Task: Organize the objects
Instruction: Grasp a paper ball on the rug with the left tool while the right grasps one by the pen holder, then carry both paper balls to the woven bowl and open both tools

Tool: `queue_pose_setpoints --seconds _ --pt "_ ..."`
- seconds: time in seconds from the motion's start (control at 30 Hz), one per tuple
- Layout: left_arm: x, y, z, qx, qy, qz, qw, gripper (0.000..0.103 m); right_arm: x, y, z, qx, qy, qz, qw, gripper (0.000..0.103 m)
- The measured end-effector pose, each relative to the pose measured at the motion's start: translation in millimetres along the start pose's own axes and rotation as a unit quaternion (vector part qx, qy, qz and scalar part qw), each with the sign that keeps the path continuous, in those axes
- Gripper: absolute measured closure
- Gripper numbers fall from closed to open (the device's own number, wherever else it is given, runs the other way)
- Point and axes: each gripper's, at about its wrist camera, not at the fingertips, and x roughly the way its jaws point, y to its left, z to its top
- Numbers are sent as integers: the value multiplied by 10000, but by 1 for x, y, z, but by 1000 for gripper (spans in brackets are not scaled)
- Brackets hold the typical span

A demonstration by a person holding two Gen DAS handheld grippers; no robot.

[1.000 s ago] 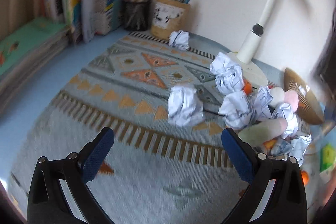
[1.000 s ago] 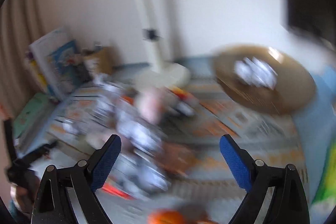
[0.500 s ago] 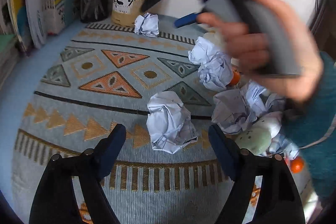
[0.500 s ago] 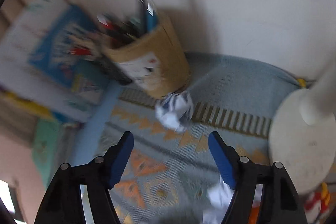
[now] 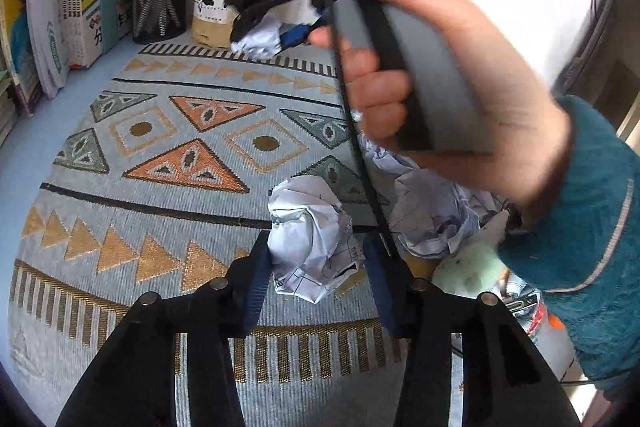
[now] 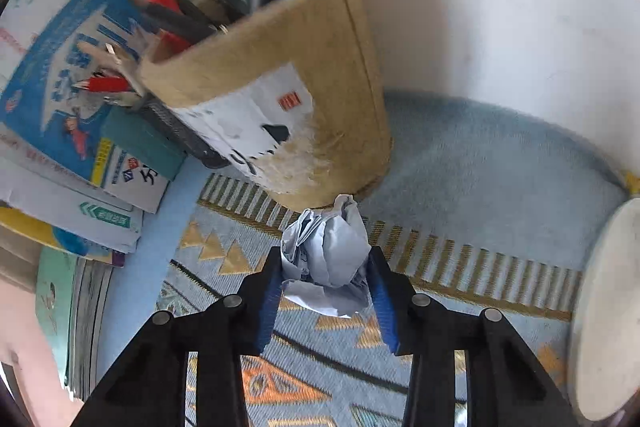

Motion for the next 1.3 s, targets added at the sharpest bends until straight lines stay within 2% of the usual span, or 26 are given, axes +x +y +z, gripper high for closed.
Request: queue_pose_setpoints --seconds 0.1,0.2,0.33,0.43,0.6,0.7,0.87,0.9,0.93,1.0,1.07,1.17,1.3 --pt "-11 -2 -3 44 -218 -45 9997 62 -27 -7 -2 221 -84 149 9996 63" --pt "-31 -5 -8 10 -439 -283 9986 62 -69 -17 -11 460 -125 468 9978 63" --pt "-61 -19 -12 48 -685 -310 9972 62 -151 -28 -36 412 -534 734 9950 63" --pt "-89 -34 -12 29 -942 -638 9935 62 -215 -48 -67 422 -872 910 9911 63" --pt "-107 -73 -13 280 -1104 -703 9910 62 -289 -83 -138 382 -1250 919 9872 63" --pt "-110 -101 -18 467 -1148 -741 9895 62 -327 -120 -209 417 -1583 742 9837 62" --pt "-85 -134 -27 483 -891 -1057 9892 62 -354 -183 -312 424 -1962 -509 9783 62" --pt "-79 -140 -29 515 -788 -1097 9895 62 -350 -197 -332 464 -1986 -881 9750 62" --pt "-71 -147 -32 597 -675 -1137 9894 62 -338 -203 -341 534 -1968 -1139 9723 62" --pt "-61 -163 -36 798 -560 -1071 9895 62 -325 -223 -361 699 -1852 -1397 9702 62" --pt "-54 -179 -33 940 -464 -1034 9891 62 -316 -248 -376 1089 -1705 -1220 9717 62" --pt "-50 -207 -10 1230 -466 -1047 9858 62 -328 -267 -374 1412 -1807 -1010 9681 62" --pt "-41 -254 39 1545 -604 -931 9817 62 -368 -273 -348 1455 -2164 -1281 9569 62"
